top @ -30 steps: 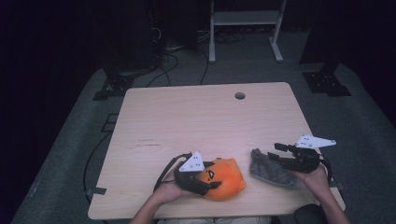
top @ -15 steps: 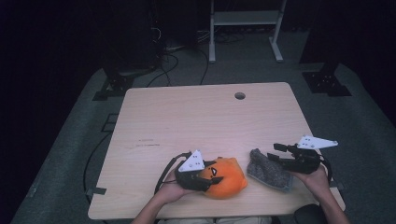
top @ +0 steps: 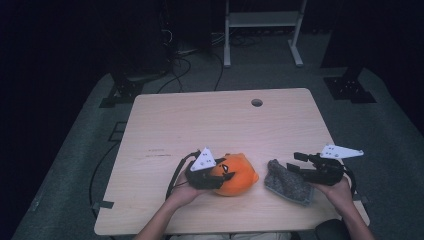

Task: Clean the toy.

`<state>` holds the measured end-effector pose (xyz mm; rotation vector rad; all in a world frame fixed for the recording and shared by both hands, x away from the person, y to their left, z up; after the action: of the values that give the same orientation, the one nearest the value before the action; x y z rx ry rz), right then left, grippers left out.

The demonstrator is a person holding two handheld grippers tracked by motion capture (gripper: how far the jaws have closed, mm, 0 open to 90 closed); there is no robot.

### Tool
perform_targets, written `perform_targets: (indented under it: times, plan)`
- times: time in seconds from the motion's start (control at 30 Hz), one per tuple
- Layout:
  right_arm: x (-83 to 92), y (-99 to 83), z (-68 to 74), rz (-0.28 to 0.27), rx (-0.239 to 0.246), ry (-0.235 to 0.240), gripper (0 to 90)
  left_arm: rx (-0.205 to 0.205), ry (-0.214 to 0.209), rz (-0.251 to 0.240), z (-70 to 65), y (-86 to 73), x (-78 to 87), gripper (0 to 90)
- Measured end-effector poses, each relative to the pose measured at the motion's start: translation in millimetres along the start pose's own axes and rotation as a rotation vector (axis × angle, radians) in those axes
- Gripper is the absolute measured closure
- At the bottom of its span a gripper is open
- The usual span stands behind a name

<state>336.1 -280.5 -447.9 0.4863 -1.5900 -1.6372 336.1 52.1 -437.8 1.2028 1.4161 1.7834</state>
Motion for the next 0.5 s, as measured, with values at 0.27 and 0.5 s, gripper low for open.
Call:
perform_targets:
  times: [0.27, 0.5]
  plan:
    - [-5.4, -0.2, 2.0, 0.015, 0.0, 0.003, 39.1, -0.016, 0.106, -0.013, 23.4, 6.1, -8.6, 46.0]
    - [-6.5, -0.7, 2.7, 0.02, -0.004, 0.005, 38.1, -0.011, 0.176, -0.01, 39.2, 6.7, -17.6, 45.8]
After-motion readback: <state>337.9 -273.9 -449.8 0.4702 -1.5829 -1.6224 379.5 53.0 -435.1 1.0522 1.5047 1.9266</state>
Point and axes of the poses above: each handheld gripper's, and its own axes: x roughly backward along the jaws, y roughly out of its top, z roughly to its left, the point moved 4 cm from there along -x, roughly forward along the jaws, and after that the axes turned 10 degrees about -z, right-handed, at the moved point
